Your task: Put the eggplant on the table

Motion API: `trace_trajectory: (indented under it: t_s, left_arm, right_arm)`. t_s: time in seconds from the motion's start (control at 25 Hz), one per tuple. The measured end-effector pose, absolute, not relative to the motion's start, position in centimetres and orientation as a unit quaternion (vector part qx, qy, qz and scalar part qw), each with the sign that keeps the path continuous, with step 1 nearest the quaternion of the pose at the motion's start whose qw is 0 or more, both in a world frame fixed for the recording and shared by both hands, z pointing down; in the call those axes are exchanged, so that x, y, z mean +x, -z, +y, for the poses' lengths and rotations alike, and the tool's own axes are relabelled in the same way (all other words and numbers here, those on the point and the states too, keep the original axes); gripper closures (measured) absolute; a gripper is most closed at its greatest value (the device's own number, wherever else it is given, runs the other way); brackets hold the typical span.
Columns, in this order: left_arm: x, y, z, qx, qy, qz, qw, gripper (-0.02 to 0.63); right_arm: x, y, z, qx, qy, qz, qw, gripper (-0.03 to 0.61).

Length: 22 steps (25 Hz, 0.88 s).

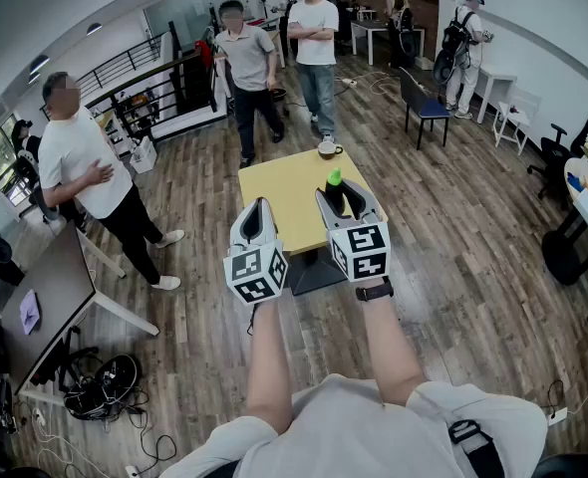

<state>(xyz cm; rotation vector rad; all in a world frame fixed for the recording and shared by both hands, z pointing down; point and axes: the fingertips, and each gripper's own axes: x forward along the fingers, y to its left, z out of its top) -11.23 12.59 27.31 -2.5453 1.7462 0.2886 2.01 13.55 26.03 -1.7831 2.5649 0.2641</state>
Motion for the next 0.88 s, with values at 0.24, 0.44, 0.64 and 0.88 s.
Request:
trace_trajectory:
  t_s: [0.24,0.44,0.64,0.88]
  left_arm:
    - [-8.1,-28.1,11.8,-0.816,-0.092,0.571,0.019,0.606]
    - [-7.0,-31.4,11.2,-0.807,-0.069,0.586,0.001,0.606]
    - [-6.0,-33.4,7.9,-0.802,-0.048,0.595,0.003,0.606]
    - [-5.2,-34.3,0.9,-0.803,-0.041,0.594,0.019,0.606]
  right_arm:
    - [4.6,-26.9,12.7,-0.554,-0.082,0.829,0.003,0.408]
    - [5.4,-30.4,12.2,-0.534,-0.055,0.843,0.006,0.408]
    - [7.1,-32.9,8.4,-0.541,-0.010,0.841,0.013,0.408]
    - [7.3,-34.0,2.1,-0.527,0.011,0.849,0.046,0.407]
